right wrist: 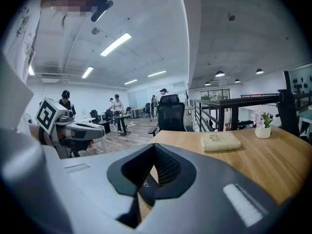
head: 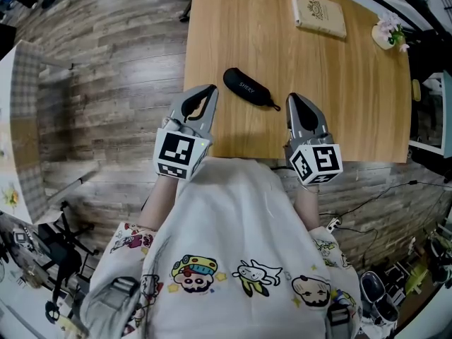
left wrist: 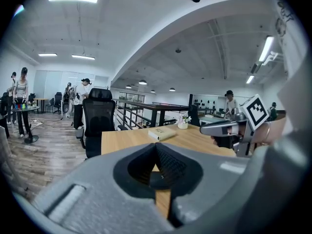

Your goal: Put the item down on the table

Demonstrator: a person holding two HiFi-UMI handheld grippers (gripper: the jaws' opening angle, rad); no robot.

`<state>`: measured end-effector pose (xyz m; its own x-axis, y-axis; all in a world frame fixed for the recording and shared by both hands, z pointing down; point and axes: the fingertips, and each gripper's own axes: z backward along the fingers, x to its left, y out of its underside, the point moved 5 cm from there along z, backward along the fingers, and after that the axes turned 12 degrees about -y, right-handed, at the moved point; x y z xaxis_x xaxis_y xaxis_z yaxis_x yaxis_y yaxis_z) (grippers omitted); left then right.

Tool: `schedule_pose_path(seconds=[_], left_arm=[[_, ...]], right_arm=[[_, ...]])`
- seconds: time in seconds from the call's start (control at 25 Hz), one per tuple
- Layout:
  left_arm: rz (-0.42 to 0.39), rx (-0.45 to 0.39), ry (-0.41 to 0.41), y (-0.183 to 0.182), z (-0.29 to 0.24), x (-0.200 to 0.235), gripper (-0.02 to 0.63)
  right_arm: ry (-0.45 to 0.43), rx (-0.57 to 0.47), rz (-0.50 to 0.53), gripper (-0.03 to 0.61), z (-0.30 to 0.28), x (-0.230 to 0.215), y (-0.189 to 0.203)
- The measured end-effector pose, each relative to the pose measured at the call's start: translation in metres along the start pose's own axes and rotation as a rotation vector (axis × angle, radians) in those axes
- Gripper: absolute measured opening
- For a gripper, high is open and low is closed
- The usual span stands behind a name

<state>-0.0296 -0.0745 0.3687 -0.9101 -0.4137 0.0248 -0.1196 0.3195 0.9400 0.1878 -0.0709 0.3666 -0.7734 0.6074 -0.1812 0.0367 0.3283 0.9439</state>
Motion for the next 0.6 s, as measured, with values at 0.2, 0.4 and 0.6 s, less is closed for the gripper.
schedule_pose_path(seconds=[0.2, 0.4, 0.6], left_arm=[[0.004, 0.008, -0.008, 0.0017, 0.0002, 0.0032, -0.001], [0.01, 0.008, -0.011, 0.0017, 0.0007, 0.0038, -0.002], [-0.002, -0.001, -0.015, 0.0014, 0.0005, 0.0049, 0.0]], right_arm=[[-0.004, -0.002, 0.0, 0.009, -0.0024, 0.0005, -0.0013], [-0.019, 0.005, -0.014, 0.009, -0.0035, 0.0013, 0.0], [-0.02, 0.007, -0.023, 0.009, -0.0026, 0.0009, 0.0023]])
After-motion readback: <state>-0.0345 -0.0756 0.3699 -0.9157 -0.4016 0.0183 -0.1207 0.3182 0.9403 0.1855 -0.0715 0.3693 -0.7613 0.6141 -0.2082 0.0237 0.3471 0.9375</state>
